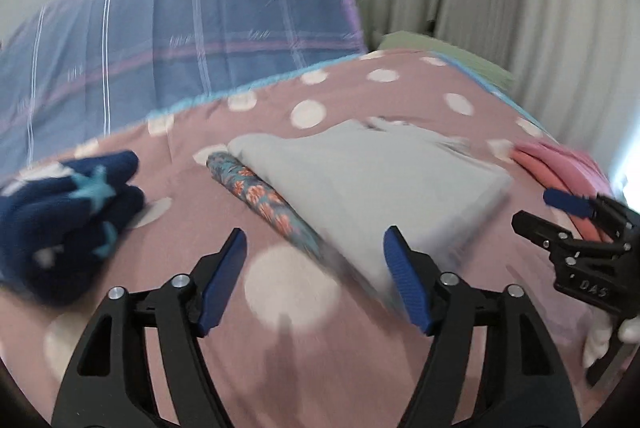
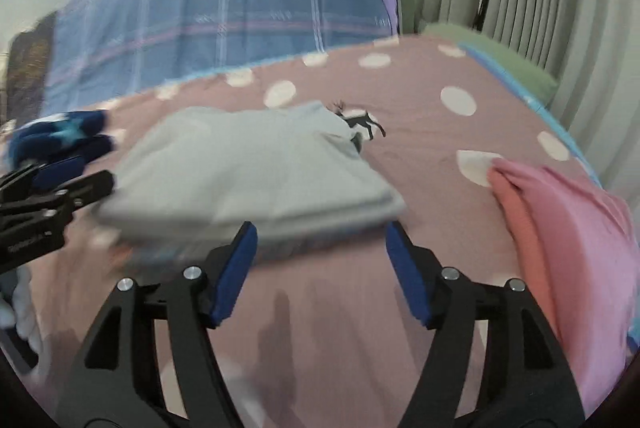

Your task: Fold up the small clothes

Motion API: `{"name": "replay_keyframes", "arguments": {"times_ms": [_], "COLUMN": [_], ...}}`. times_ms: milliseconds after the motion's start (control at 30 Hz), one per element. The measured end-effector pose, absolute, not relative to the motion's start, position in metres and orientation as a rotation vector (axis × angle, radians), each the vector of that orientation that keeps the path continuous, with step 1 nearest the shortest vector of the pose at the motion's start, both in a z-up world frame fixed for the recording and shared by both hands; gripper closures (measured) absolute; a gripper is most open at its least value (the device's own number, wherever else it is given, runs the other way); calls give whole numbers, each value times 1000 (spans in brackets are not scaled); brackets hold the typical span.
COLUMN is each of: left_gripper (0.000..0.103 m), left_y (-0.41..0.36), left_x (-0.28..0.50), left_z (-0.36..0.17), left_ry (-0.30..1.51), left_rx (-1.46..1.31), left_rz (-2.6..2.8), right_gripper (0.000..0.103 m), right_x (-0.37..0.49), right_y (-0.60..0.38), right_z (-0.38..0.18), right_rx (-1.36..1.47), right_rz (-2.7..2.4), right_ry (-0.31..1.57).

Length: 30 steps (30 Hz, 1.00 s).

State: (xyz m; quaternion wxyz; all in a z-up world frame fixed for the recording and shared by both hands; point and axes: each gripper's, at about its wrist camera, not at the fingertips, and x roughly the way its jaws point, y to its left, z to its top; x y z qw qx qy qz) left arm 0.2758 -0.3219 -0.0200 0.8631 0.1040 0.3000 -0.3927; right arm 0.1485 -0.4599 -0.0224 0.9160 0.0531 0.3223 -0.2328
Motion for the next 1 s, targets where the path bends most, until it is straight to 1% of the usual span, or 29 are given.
{"name": "replay_keyframes", "arguments": {"times_ms": [33,67,100,133,167,200,333,467,633,1000], "left_gripper": [23,18,15,10,5,3,2,2,2,2], "left_y": [-315,-305,-295,-286,-275,-267,-241,-221,-200,-165], "left_x": [260,240,225,209,190,175,120,91,64,22], "left_z": [-14,-7,-1,5,12,18,36,45,46,50], "left_ry": [609,582,561,541,506,477,394,434,451,396], "left_rx": [227,225,219,216,214,218,224,201,175,196], "left_rz": [-827,-827,-824,-821,-816,-808,-767,-711,-745,-748], "right_gripper": [22,19,13,8,6,3,2,2,2,2], "right_x": [133,108,95,72,60,42,-5,-35,-59,-83], "right_y": [-452,-439,-433,-421,-415,-408,-382,-358,-340,-316], "right_z": [-18,-11,-6,1,5,9,21,28,34,51], "right_rx": [99,86,82,84,91,111,184,202,224,213], "right_rz": [-484,-502,-508,-514,-515,-516,-498,-517,-523,-542], "right_ry": [642,603,582,539,518,492,481,474,481,449]}}
